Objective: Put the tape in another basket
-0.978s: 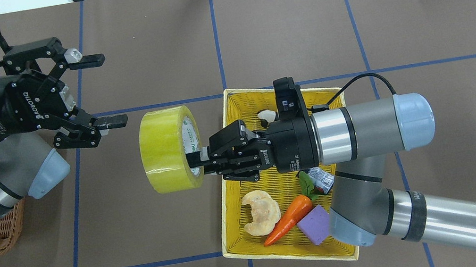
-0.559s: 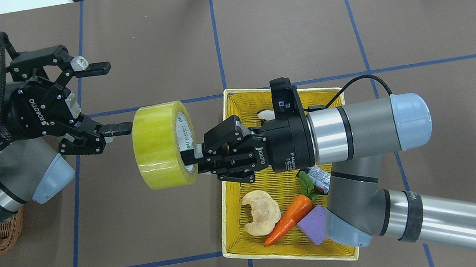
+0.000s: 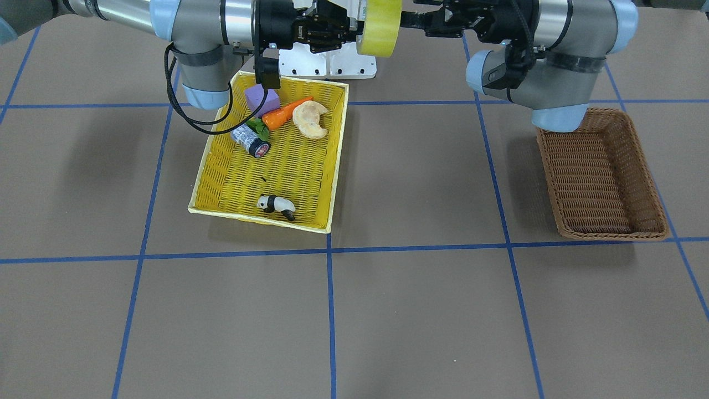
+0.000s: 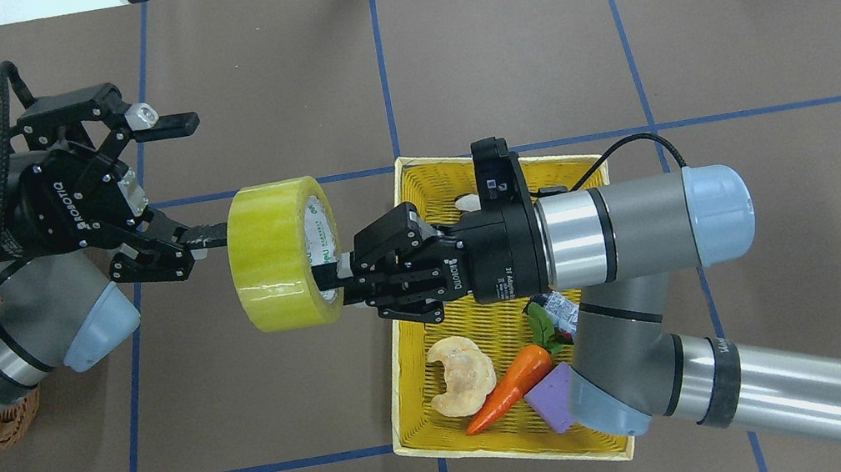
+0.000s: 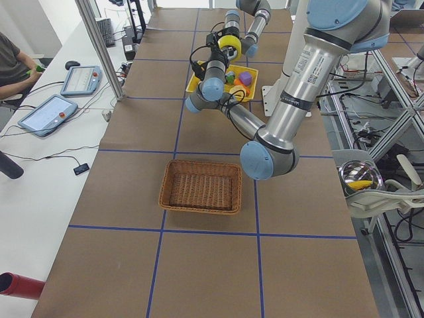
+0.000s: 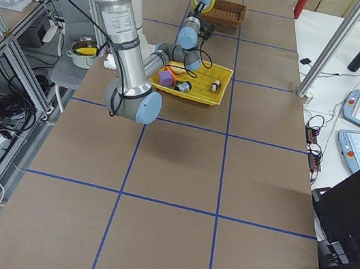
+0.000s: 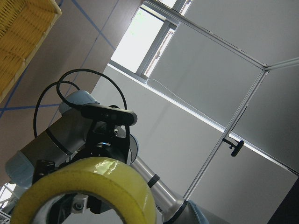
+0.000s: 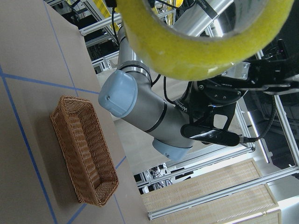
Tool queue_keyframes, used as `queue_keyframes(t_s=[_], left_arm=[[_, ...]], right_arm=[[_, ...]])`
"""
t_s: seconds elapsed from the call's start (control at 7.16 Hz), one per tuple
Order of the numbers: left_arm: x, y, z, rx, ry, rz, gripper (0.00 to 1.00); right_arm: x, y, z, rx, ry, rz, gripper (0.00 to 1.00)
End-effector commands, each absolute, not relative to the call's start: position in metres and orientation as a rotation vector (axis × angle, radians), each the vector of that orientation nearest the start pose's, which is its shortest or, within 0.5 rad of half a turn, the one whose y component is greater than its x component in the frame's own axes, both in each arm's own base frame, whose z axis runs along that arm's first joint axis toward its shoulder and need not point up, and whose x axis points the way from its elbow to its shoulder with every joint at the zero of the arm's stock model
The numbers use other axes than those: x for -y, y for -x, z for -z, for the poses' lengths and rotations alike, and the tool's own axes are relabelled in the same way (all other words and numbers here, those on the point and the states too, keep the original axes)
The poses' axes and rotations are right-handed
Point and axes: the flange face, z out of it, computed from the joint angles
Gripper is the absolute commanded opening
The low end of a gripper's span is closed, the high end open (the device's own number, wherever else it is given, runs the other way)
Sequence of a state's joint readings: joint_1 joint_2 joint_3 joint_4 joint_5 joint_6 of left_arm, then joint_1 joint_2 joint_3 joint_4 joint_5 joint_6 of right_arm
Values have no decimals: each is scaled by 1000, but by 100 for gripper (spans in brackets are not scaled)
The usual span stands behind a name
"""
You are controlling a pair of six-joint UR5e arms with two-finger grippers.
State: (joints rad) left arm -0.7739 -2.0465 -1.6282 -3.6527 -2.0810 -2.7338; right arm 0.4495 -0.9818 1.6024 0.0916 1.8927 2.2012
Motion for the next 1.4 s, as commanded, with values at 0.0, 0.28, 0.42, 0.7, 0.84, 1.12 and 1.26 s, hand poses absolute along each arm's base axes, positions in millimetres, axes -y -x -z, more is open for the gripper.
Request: queue_keyframes(t_s=[0.0, 0.28, 0.42, 0.7, 0.84, 1.12, 1.26], left_arm=[[403, -295, -216, -2351, 642, 188, 96], [402, -297, -216, -2349, 647, 186, 85], [400, -297, -216, -2350, 649, 183, 66], [400, -296, -217, -2349, 649, 182, 0], [400, -296, -218, -2349, 644, 182, 0], [399, -296, -219, -2347, 643, 181, 0], [399, -296, -221, -2341, 644, 181, 0]], right_arm=[[341, 470, -136, 2231, 362, -224, 0], [343, 473, -135, 2229, 361, -227, 0], [343, 473, -136, 2228, 361, -228, 0], [343, 473, -136, 2229, 362, -231, 0], [343, 473, -138, 2224, 374, -238, 31], [345, 472, -140, 2218, 407, -259, 100], [346, 470, -139, 2223, 404, -260, 100]])
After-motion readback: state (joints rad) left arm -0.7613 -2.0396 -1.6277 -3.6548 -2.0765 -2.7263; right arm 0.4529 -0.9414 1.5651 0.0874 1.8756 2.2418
